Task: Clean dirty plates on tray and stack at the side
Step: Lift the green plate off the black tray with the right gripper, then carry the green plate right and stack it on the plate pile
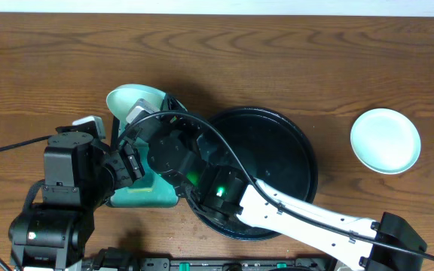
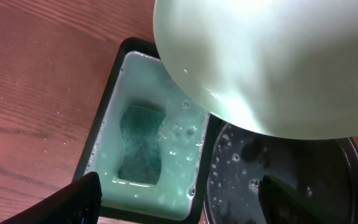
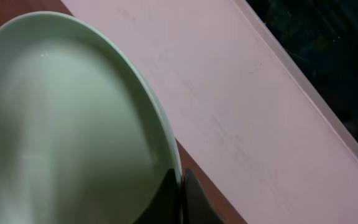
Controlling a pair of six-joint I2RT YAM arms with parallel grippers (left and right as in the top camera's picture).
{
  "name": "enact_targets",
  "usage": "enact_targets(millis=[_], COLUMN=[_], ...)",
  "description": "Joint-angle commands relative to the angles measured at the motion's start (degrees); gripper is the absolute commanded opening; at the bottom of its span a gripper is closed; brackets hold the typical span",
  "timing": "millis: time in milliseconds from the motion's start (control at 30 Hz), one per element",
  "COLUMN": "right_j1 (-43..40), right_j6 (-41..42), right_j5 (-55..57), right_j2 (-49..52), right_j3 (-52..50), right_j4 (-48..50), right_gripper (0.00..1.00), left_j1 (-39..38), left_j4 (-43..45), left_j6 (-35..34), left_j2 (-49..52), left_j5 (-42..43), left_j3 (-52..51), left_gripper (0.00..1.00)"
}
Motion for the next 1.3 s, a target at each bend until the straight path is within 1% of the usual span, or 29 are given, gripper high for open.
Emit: enact_targets(millis=[0, 333, 467, 567, 633, 733, 800, 867, 900, 933, 1033, 1067, 1133, 1167, 1200, 1267], right_j1=[0.52, 0.46, -0.24, -1.92, -3.76, -7.78, -11.74, -15.74, -18.27, -20.94, -30.36, -33.64, -40.02, -44.28, -47.25, -54.51], right_j6=[-0.28, -0.11, 2.89, 8.17, 13.14, 24.98, 34.58, 41.57, 44.52, 46.31, 48.06, 48.48, 50.21, 51.06, 51.19, 51.19], right_j5=[1.18, 1.18, 1.14, 0.79, -0.11, -2.8, -10.1, -20.39, -27.74, -36.24, -61.75, -67.8, -74.79, -75.78, -75.34, -70.82], right_j2=[-1.25, -1.25, -1.25, -1.22, -1.22, -1.22, -1.22, -1.22, -1.22, -1.25, -2.4, -3.04, -4.5, -5.64, -6.47, -8.59], right_j3=[0.57, 0.57, 0.57, 0.55, 0.55, 0.55, 0.55, 0.55, 0.55, 0.57, 0.57, 0.57, 0.57, 0.57, 0.57, 0.57], right_j4=[0.44, 0.66, 1.01, 0.55, -0.61, -5.22, -11.06, -16.2, -18.56, -20.39, -25.4, -27.06, -30.95, -34.07, -36.26, -41.86], right_gripper=[0.01, 0.01, 0.01, 0.01, 0.01, 0.01, 0.01, 0.01, 0.01, 0.01, 0.01, 0.01, 0.01, 0.01, 0.01, 0.01], left_j1=[0.24, 0.26, 0.24, 0.24, 0.24, 0.24, 0.24, 0.24, 0.26, 0.24, 0.24, 0.24, 0.24, 0.24, 0.24, 0.24], left_j4=[-0.13, -0.13, -0.11, -0.11, -0.13, -0.11, -0.13, -0.13, -0.11, -0.13, -0.13, -0.11, -0.13, -0.13, -0.11, -0.13], left_j6=[0.59, 0.59, 0.59, 0.59, 0.59, 0.59, 0.59, 0.59, 0.59, 0.59, 0.59, 0.59, 0.59, 0.59, 0.59, 0.59], left_j2=[-0.04, -0.04, -0.04, -0.04, -0.04, -0.04, -0.04, -0.04, -0.04, -0.04, -0.04, -0.04, -0.04, -0.04, -0.04, -0.04], left_j5=[0.15, 0.15, 0.15, 0.15, 0.15, 0.15, 0.15, 0.15, 0.15, 0.15, 0.15, 0.15, 0.15, 0.15, 0.15, 0.15], left_j3=[0.9, 0.9, 0.9, 0.9, 0.9, 0.9, 0.9, 0.9, 0.9, 0.9, 0.9, 0.9, 0.9, 0.9, 0.9, 0.9], left_gripper=[0.81, 0.81, 0.81, 0.81, 0.81, 0.81, 0.81, 0.82, 0.81, 0.81, 0.81, 0.81, 0.81, 0.81, 0.82, 0.82])
